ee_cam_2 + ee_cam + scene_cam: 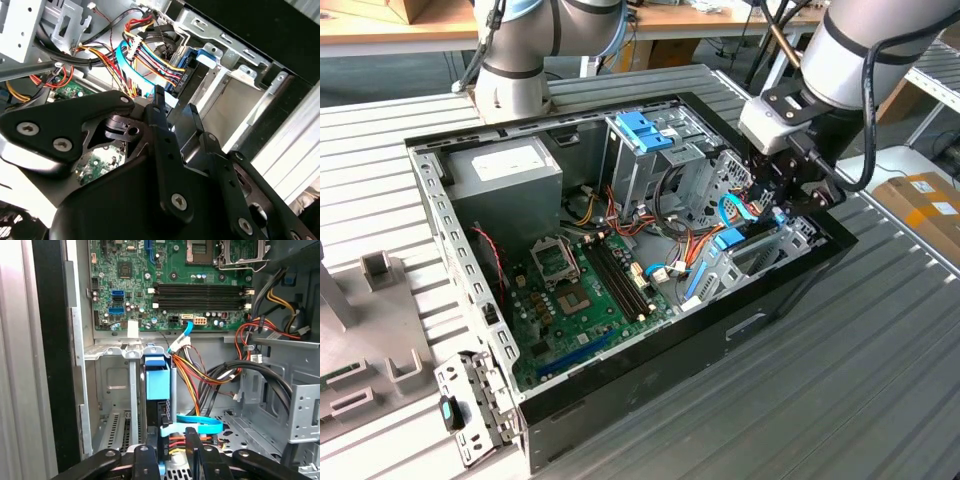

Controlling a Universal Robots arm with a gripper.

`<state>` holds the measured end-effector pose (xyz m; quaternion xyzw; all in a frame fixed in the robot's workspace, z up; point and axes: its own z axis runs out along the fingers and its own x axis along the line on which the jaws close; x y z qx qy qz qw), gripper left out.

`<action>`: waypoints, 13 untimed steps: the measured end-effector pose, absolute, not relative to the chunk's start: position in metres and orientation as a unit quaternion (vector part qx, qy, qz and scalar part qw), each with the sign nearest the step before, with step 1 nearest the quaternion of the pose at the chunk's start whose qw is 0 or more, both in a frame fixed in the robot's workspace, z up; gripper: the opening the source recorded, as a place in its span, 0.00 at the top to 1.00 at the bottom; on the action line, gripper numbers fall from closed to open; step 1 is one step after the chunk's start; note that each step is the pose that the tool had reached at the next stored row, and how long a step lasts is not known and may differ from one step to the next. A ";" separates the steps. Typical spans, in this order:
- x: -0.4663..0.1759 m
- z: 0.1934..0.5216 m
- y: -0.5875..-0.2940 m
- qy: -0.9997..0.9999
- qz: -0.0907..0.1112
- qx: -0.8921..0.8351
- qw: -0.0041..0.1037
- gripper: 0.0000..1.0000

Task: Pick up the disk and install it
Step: 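Insert the second disk wire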

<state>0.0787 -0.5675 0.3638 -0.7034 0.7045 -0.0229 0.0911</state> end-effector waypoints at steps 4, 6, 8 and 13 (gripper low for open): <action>0.080 0.366 -0.563 0.705 -0.023 -0.703 0.091 0.66; 0.086 0.365 -0.561 0.705 -0.022 -0.703 0.090 0.85; 0.086 0.366 -0.561 0.705 -0.022 -0.703 0.090 0.90; 0.086 0.365 -0.561 0.705 -0.016 -0.704 0.084 0.90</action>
